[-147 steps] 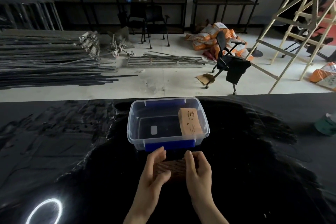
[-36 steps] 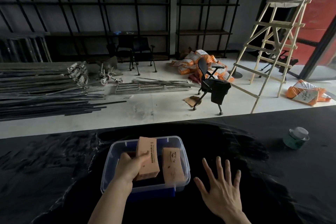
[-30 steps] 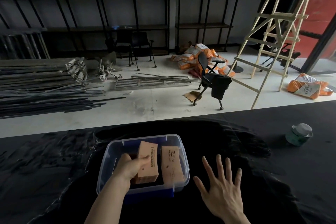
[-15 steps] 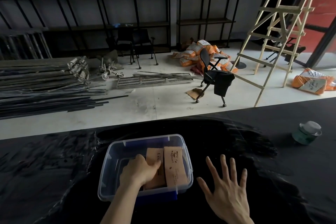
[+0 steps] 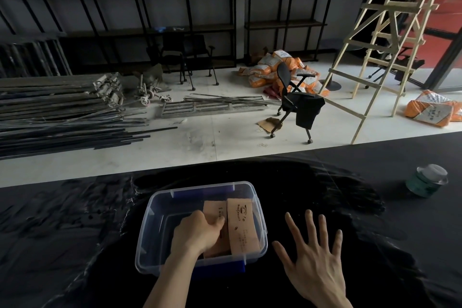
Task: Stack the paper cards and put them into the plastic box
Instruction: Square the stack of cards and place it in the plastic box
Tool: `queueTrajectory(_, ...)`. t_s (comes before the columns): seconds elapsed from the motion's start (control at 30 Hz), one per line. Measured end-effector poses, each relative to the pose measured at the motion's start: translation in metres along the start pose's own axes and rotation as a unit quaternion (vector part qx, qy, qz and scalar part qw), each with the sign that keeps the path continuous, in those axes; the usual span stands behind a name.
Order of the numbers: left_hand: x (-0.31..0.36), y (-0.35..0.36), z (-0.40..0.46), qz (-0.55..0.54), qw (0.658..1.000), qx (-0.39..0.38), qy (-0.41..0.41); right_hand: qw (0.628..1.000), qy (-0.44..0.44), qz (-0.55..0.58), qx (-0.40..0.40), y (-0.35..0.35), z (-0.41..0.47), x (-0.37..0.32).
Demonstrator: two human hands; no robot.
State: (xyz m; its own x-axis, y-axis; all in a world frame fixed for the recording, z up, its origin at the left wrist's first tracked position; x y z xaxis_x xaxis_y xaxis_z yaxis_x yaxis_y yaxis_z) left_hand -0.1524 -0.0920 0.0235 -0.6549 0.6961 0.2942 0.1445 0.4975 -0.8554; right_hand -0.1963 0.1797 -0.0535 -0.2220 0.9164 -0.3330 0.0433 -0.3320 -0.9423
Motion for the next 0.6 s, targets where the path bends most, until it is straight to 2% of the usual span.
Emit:
queueTrajectory(0.37, -0.001, -0.003, -0.005, 0.017, 0.999, -0.008, 0.029, 1.000, 0.008, 0.003, -0.022, -0.007, 0.000, -0.002)
queueTrajectory(0.5, -0.004, -0.021, -0.021, 0.049, 0.997, 0.049, 0.046, 0.998, 0.027, 0.007, -0.063, -0.014, 0.000, -0.007)
queueTrajectory(0.6, -0.011, -0.045, -0.041, 0.079, 0.985, 0.131, 0.073, 0.994, 0.041, 0.028, -0.097, -0.025, 0.005, -0.012)
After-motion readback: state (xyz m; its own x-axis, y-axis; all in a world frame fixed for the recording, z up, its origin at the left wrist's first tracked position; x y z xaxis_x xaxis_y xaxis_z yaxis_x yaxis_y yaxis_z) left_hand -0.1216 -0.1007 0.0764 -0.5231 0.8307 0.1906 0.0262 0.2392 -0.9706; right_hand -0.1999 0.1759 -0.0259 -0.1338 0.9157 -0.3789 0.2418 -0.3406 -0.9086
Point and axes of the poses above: each hand's wrist, its own z-axis towards the middle knuckle, its own y-axis out of the palm, x = y × z, the point moved 4 cm from there along z, towards the middle knuckle, and after that the axes turned 11 degrees about z, right-handed, at the moved point
